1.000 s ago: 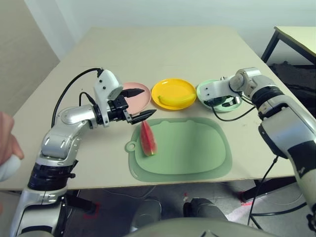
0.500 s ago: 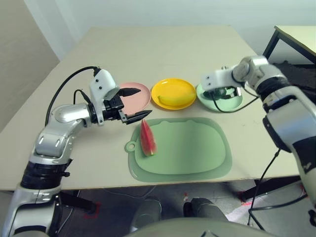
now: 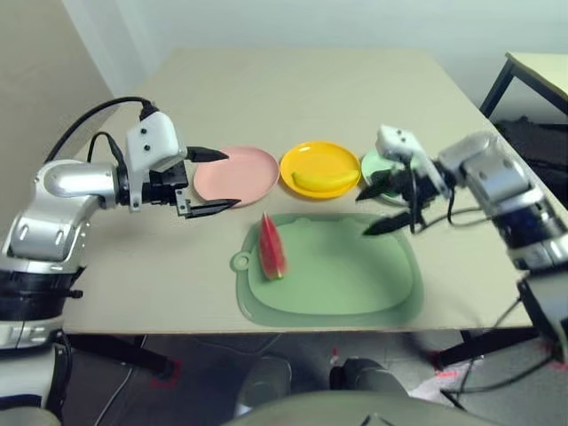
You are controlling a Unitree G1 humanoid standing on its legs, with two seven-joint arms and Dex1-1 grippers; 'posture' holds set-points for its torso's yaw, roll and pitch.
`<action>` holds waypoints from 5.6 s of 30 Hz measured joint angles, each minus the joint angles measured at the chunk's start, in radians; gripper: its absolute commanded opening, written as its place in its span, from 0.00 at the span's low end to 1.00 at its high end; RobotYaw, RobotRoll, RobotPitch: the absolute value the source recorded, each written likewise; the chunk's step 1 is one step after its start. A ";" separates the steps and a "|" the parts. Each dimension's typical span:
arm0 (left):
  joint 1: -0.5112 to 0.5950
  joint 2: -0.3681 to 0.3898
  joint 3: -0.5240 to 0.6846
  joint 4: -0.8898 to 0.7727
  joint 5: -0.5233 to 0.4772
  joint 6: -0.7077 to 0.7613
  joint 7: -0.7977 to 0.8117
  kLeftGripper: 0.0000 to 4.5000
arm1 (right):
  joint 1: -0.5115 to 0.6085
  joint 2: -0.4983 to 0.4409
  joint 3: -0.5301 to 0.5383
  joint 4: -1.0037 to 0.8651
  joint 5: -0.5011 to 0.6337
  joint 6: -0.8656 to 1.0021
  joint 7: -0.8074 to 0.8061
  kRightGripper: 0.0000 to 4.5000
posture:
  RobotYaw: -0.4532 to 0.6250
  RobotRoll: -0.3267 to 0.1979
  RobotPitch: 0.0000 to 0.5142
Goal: Place the fruits into color-matched plates.
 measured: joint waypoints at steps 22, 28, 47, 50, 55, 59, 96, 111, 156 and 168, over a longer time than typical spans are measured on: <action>-0.217 -0.014 -0.415 0.199 0.230 -0.667 -0.324 1.00 | 0.606 0.203 -0.197 0.185 0.043 -1.074 -0.216 0.99 | 0.50 0.62 0.00; -0.306 -0.093 -0.519 0.322 0.277 -0.792 -0.324 1.00 | 0.661 0.183 -0.197 0.282 0.021 -1.244 -0.211 0.99 | 0.47 0.62 0.00; -0.373 -0.205 -0.704 0.496 0.357 -0.869 -0.328 0.80 | 0.728 0.120 -0.151 0.216 0.070 -1.306 -0.205 1.00 | 0.44 0.62 0.00; -0.352 -0.224 -0.703 0.511 0.383 -0.856 -0.328 0.56 | 0.726 0.119 -0.150 0.210 0.071 -1.288 -0.209 1.00 | 0.45 0.62 0.00; -0.351 -0.225 -0.669 0.512 0.386 -0.838 -0.328 0.39 | 0.716 0.116 -0.150 0.200 0.071 -1.273 -0.218 1.00 | 0.45 0.62 0.00; -0.351 -0.227 -0.665 0.512 0.391 -0.829 -0.330 0.38 | 0.714 0.114 -0.150 0.199 0.071 -1.264 -0.224 1.00 | 0.45 0.62 0.00; -0.507 -0.136 -0.607 0.675 0.338 -0.770 -0.322 0.38 | 0.806 0.128 -0.161 -0.025 0.117 -1.031 -0.421 1.00 | 0.46 0.62 0.00; -0.718 -0.198 -0.551 1.184 0.639 -0.901 -0.031 0.38 | 0.978 0.199 -0.188 -0.311 0.147 -0.851 -0.690 1.00 | 0.38 0.62 0.00; -0.784 -0.190 -0.556 1.354 0.924 -0.874 0.324 0.99 | 1.052 0.211 -0.228 -0.359 0.208 -0.864 -0.682 1.00 | 0.38 0.62 0.00; -0.552 0.001 -0.073 1.139 0.410 -0.674 0.023 0.99 | 0.692 0.208 -0.350 -0.008 0.180 -0.864 -0.761 1.00 | 0.48 0.62 0.00</action>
